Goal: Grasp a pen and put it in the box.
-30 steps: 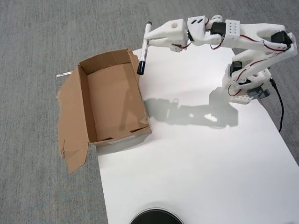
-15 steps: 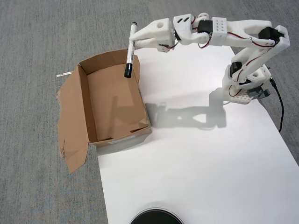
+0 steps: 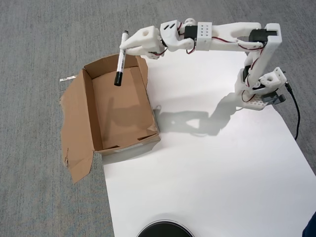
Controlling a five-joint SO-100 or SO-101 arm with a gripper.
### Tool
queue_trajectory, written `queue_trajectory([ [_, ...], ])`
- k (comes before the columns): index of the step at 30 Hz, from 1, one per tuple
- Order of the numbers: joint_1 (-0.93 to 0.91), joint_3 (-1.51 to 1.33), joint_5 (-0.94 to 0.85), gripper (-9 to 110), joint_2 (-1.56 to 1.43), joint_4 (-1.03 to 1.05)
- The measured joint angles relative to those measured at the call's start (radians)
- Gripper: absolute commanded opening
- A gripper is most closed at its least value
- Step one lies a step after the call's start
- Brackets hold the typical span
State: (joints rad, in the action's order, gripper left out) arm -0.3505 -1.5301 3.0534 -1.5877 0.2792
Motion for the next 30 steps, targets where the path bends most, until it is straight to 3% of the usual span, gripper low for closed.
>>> queue_trajectory([
  [11, 0.000, 0.230, 0.000, 1, 0.216, 0.000],
  [30, 0.052, 0.235, 0.000, 1, 0.342, 0.000],
])
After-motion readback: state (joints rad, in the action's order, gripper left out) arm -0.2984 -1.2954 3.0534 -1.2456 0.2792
